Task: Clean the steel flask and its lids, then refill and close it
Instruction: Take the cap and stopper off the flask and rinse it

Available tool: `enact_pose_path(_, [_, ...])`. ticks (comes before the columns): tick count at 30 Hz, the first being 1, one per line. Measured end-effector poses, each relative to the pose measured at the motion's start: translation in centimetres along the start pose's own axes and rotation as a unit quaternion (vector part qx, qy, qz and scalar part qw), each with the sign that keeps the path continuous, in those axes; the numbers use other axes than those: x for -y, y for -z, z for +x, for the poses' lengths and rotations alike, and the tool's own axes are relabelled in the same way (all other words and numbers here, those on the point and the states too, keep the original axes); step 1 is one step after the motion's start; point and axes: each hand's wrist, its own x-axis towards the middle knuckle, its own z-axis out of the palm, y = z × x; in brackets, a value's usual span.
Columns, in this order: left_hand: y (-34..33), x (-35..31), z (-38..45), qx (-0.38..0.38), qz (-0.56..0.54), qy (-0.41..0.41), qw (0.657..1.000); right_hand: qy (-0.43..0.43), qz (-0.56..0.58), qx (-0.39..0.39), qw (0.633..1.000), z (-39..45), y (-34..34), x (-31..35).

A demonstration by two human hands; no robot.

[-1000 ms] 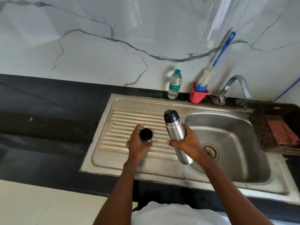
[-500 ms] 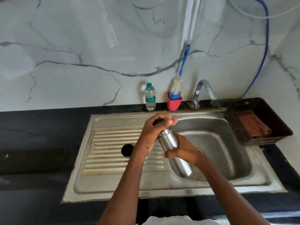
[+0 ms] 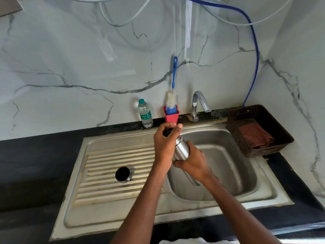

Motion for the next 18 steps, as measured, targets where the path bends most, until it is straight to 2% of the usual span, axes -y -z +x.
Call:
enact_pose_path(3, [1.3, -1.0, 0.4, 0.164, -0.065, 0.030, 0.984, 0.006, 0.085, 0.077, 0.993, 1.0, 2.1, -0.6])
enact_pose_path(5, [2.2, -1.1, 0.4, 0.235, -0.106, 0.039, 0.965, 0.029, 0.132, 0.134, 0.982, 1.0, 3.1, -0.7])
enact_pose_path(7, [2.5, -0.7, 0.3, 0.227, -0.118, 0.038, 0.966, 0.030, 0.134, 0.142, 0.980, 1.2, 3.1, -0.8])
enact_pose_path(11, [1.2, -0.1, -0.5, 0.090, -0.053, 0.024, 0.994, 0.007, 0.084, 0.070, 0.994, 1.5, 1.7, -0.9])
enact_pose_path(13, [1.0, 0.1, -0.6, 0.050, -0.018, 0.010, 0.999, 0.007, 0.053, 0.038, 0.998, 1.7, 1.4, -0.8])
enact_pose_path(18, [2.8, -0.7, 0.3, 0.149, -0.025, 0.016, 0.988, 0.008, 0.127, 0.099, 0.987, 2.7, 2.1, -1.6])
